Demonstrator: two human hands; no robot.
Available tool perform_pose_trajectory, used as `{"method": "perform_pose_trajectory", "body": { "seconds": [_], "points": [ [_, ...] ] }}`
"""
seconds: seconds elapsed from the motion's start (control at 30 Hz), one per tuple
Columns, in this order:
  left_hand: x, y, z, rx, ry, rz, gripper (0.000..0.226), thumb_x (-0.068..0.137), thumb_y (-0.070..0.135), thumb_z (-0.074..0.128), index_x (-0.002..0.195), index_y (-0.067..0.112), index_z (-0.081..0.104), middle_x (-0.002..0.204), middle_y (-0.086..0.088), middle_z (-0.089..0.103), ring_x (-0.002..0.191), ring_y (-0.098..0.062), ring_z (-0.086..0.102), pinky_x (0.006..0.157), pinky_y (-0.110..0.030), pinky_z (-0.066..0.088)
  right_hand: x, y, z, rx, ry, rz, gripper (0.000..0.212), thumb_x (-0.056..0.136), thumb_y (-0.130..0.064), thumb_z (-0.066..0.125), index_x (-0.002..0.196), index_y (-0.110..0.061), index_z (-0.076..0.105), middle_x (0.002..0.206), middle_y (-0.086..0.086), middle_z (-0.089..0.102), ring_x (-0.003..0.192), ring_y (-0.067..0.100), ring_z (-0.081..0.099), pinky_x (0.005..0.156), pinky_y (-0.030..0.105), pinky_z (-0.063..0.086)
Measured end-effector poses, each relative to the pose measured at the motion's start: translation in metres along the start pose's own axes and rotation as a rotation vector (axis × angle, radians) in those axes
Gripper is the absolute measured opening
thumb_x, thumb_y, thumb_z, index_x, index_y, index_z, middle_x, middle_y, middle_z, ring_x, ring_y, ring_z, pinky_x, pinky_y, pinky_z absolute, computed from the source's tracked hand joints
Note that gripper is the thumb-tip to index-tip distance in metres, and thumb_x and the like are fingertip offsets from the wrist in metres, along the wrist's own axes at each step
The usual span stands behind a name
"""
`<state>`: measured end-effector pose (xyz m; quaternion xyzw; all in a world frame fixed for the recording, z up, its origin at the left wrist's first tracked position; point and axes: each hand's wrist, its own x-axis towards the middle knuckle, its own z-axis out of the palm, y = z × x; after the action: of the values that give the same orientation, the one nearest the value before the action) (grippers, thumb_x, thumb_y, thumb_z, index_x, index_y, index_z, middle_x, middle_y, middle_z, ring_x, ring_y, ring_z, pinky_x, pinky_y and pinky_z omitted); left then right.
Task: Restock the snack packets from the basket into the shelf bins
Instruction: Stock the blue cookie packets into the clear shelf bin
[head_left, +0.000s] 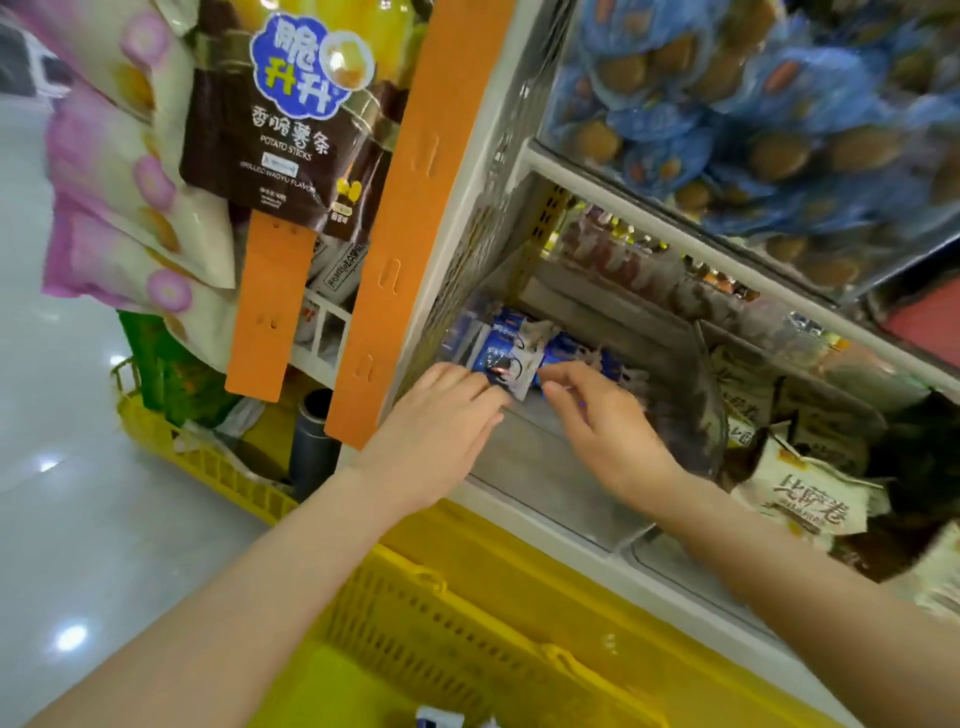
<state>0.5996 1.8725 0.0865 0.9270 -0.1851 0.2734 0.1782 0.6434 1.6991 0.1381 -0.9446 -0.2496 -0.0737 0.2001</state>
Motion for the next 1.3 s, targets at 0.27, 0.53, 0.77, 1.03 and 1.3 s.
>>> {"method": "perform_pose_trajectory", "body": {
  "seconds": [0.27,0.53,0.77,1.03,1.3],
  "points": [
    [-0.033,0.050,0.006,-0.059,-0.054,-0.115,0.042,0.099,0.024,0.036,0.139,0.015,0.038,0.144,-0.006,0.037,0.135,-0.023,0.030,0.110,-0.036,0.026,-0.119,0.016,-0.010,-0.273,0.005,-0.120,0.046,0.097,-0.028,0.045,0.140,-0.014,0.039,0.147,0.001,0.037,0.137,0.010,0.028,0.112,0.014,0.009],
    [-0.110,0.075,0.065,-0.047,-0.377,-0.139,0.033,0.100,0.028,0.030,0.131,0.021,0.040,0.125,0.003,0.043,0.114,-0.015,0.038,0.097,-0.029,0.029,-0.193,0.042,0.049,-0.153,0.010,0.037,0.020,0.096,-0.022,0.050,0.112,-0.014,0.057,0.105,0.000,0.055,0.100,0.017,0.053,0.087,0.021,0.035],
    [-0.204,0.073,0.143,-0.085,-0.896,-0.271,0.037,0.096,0.020,0.043,0.132,0.014,0.036,0.129,-0.006,0.041,0.118,-0.022,0.039,0.095,-0.032,0.033,-0.257,0.078,0.160,-0.023,-0.549,0.288,0.030,0.101,-0.027,0.035,0.129,-0.021,0.042,0.129,-0.001,0.045,0.119,0.015,0.044,0.093,0.024,0.036],
    [-0.278,0.069,0.205,-0.328,-1.391,-0.442,0.067,0.093,0.030,0.053,0.148,0.019,0.016,0.136,-0.013,0.042,0.122,-0.027,0.042,0.097,-0.034,0.036,-0.319,0.087,0.233,0.188,-0.914,0.477,0.052,0.097,-0.038,0.047,0.143,-0.021,0.032,0.147,0.000,0.033,0.132,0.019,0.036,0.109,0.032,0.032],
    [-0.302,0.044,0.220,-0.141,-1.521,-0.339,0.060,0.081,0.033,0.069,0.133,0.019,0.042,0.133,-0.006,0.047,0.123,-0.024,0.042,0.099,-0.034,0.034,-0.320,0.077,0.264,0.080,-0.964,0.522,0.051,0.092,-0.048,0.050,0.135,-0.020,0.044,0.121,0.005,0.058,0.113,0.021,0.053,0.095,0.033,0.044]
  ]
}}
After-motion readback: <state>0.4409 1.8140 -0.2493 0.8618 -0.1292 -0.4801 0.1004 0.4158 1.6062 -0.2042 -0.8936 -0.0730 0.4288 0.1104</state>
